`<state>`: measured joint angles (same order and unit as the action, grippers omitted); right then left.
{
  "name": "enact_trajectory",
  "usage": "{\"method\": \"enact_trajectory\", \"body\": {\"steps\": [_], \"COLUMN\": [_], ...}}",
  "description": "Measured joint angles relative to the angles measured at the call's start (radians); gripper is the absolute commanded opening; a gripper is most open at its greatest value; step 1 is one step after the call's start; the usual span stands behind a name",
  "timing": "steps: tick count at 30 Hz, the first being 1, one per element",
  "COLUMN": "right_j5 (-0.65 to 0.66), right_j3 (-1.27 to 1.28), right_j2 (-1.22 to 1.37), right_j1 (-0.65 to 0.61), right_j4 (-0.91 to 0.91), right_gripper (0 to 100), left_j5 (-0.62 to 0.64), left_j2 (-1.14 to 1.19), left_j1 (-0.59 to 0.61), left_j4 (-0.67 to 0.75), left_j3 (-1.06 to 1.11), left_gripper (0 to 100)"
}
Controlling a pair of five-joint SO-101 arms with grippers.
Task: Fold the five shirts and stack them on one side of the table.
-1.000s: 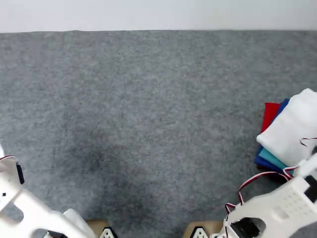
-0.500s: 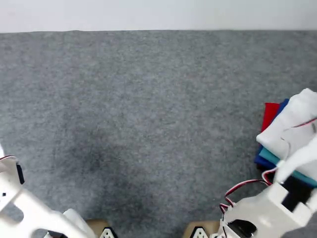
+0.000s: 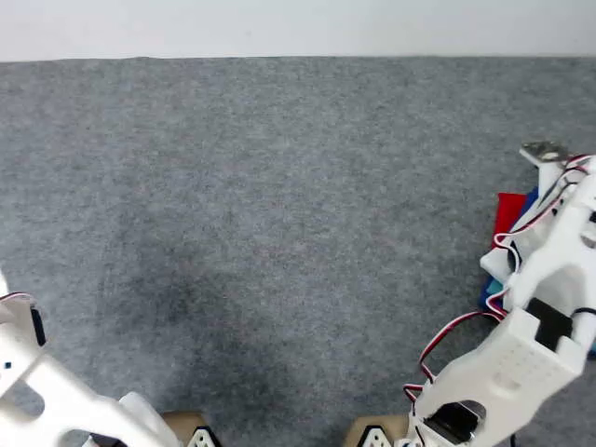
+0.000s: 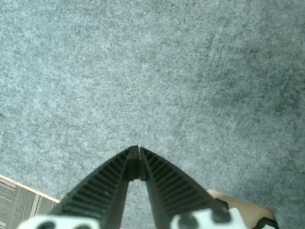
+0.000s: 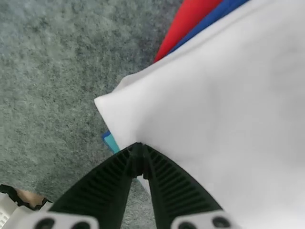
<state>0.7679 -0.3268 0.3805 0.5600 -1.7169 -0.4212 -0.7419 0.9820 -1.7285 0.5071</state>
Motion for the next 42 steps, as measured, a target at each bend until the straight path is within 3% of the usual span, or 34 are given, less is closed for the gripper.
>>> {"method": "enact_trajectory", "body": {"steps": [8, 18, 23, 31, 42], "right_j5": [0.002, 0.000, 0.000, 0.000, 0.000], "right_j3": [-0.140, -0.149, -0.149, -0.149, -0.149], "right_j2": [-0.112, 0.028, 0.149, 0.216, -0.043], "right_j1": [0.000, 0.023, 0.025, 0.025, 0.068], "right_j4": [0.020, 0.591, 0.750, 0.747, 0.483], "right_gripper": [1.1, 0.9, 0.9, 0.9, 1.1], "left_j5": [0.000, 0.000, 0.000, 0.000, 0.000], "left_j2": [0.000, 0.000, 0.000, 0.000, -0.089], "left_j1": [0.000, 0.000, 0.000, 0.000, 0.000], "left_j4": [0.000, 0.000, 0.000, 0.000, 0.000], "left_j3": [0.000, 0.000, 0.000, 0.000, 0.000], "left_gripper": [0, 0, 0, 0, 0]}}
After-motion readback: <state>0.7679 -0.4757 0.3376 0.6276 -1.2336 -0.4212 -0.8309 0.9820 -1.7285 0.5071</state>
